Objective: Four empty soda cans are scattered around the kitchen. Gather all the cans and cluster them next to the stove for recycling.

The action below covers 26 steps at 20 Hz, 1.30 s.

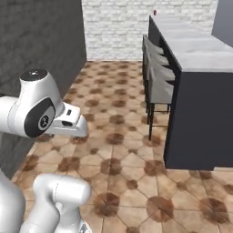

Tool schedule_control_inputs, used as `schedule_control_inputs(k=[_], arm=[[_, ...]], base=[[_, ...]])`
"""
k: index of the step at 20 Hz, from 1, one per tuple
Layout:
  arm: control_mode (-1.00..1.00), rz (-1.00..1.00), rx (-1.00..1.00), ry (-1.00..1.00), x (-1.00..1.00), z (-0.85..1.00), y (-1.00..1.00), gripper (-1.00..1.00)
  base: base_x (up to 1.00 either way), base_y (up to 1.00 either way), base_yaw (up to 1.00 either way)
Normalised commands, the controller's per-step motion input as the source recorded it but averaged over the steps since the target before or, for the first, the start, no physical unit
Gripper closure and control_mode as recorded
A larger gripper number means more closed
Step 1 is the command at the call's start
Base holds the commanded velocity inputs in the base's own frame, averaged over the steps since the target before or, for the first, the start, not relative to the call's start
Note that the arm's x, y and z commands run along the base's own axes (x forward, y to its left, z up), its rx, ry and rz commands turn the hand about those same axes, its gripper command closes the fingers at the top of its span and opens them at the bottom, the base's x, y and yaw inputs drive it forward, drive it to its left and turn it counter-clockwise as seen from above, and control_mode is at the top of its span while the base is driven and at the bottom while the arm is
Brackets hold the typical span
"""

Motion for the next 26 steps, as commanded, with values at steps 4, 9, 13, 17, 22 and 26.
schedule_control_inputs(k=[4, 9, 13, 17, 22, 26], arm=[[1.0, 0.0, 0.0, 0.0, 0.0, 0.0, 0.0, -1.0], [1.0, 0.0, 0.0, 0.0, 0.0, 0.0, 0.0, -1.0], [1.0, 0.0, 0.0, 0.0, 0.0, 0.0, 0.0, -1.0], [1.0, 0.0, 0.0, 0.0, 0.0, 0.0, 0.0, -1.0], [1.0, 0.0, 0.0, 0.0, 0.0, 0.0, 0.0, -1.0], [1.0, 0.0, 0.0, 0.0, 0.0, 0.0, 0.0, -1.0]], base=[[1.0, 1.0, -0.43], [1.0, 0.77, -0.43], [1.0, 0.75, -0.42], [1.0, 0.86, -0.41], [1.0, 0.89, -0.36], [0.97, 1.0, -0.36]])
